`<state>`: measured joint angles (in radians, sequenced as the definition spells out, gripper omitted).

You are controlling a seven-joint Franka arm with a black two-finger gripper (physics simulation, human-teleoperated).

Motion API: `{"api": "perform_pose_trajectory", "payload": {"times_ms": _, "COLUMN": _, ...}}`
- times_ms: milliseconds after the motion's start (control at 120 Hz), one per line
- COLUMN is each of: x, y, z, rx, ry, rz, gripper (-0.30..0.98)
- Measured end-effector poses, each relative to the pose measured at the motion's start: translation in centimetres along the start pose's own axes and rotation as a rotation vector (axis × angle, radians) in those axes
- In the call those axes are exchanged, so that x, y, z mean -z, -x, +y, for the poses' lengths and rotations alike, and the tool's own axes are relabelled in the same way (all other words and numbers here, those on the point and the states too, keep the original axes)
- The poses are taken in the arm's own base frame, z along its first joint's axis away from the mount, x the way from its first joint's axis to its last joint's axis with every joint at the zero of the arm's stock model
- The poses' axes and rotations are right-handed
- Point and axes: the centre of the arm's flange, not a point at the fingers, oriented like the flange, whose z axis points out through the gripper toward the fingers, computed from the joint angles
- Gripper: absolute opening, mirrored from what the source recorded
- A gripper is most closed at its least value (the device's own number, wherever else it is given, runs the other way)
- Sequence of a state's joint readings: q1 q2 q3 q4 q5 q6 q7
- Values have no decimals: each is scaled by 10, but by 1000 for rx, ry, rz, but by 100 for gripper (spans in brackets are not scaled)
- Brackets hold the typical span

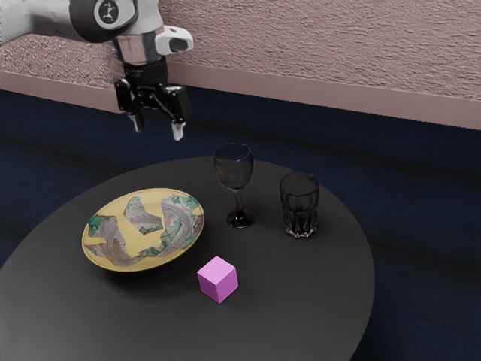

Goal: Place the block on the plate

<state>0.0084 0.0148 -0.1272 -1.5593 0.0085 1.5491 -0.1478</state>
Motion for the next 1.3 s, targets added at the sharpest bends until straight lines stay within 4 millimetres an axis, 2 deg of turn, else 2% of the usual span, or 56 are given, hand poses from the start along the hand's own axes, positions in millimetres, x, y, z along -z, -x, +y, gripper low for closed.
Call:
{"api": "perform_pose_trajectory", "payload": {"times_ms": 242, "x": -1, "y": 7, "z": 22, "rx": -29, "ry": -48, "rz": -22, "gripper": 69}}
{"api": "perform_pose_trajectory", "payload": {"times_ms": 333, "x": -11, "y": 4, "z": 32, "rx": -81, "ry": -62, "rz": -31, "gripper": 69}}
{"api": "perform_pose_trajectory", "payload": {"times_ms": 392, "x": -27, "y": -5, "z": 42, "rx": -131, "ry": -61, "rz": -44, "gripper": 69}}
{"api": "perform_pose_trajectory", "payload": {"times_ms": 500, "x": -84, "y": -11, "z": 55, "rx": -213, "ry": -59, "rz": -88, "gripper": 69}}
{"api": "perform_pose_trajectory", "payload": {"times_ms": 650, "x": -144, "y": -18, "z": 61, "rx": -291, "ry": -31, "rz": -97, "gripper": 69}}
{"api": "perform_pose_trajectory", "payload": {"times_ms": 783, "x": -180, "y": -29, "z": 80, "rx": -355, "ry": 19, "rz": -89, "gripper": 69}}
{"api": "perform_pose_trajectory", "payload": {"times_ms": 900, "x": -227, "y": -23, "z": 82, "rx": -377, "ry": 53, "rz": -119, "gripper": 69}}
{"api": "perform_pose_trajectory", "payload": {"times_ms": 1033, "x": -270, "y": -24, "z": 84, "rx": -393, "ry": 87, "rz": -133, "gripper": 69}}
{"api": "perform_pose_trajectory", "payload": {"times_ms": 1125, "x": -287, "y": -30, "z": 78, "rx": -372, "ry": 119, "rz": -129, "gripper": 69}}
{"api": "perform_pose_trajectory", "payload": {"times_ms": 1217, "x": -293, "y": -38, "z": 59, "rx": -334, "ry": 127, "rz": -116, "gripper": 69}}
{"api": "perform_pose_trajectory", "payload": {"times_ms": 1300, "x": -298, "y": -42, "z": 53, "rx": -324, "ry": 133, "rz": -109, "gripper": 69}}
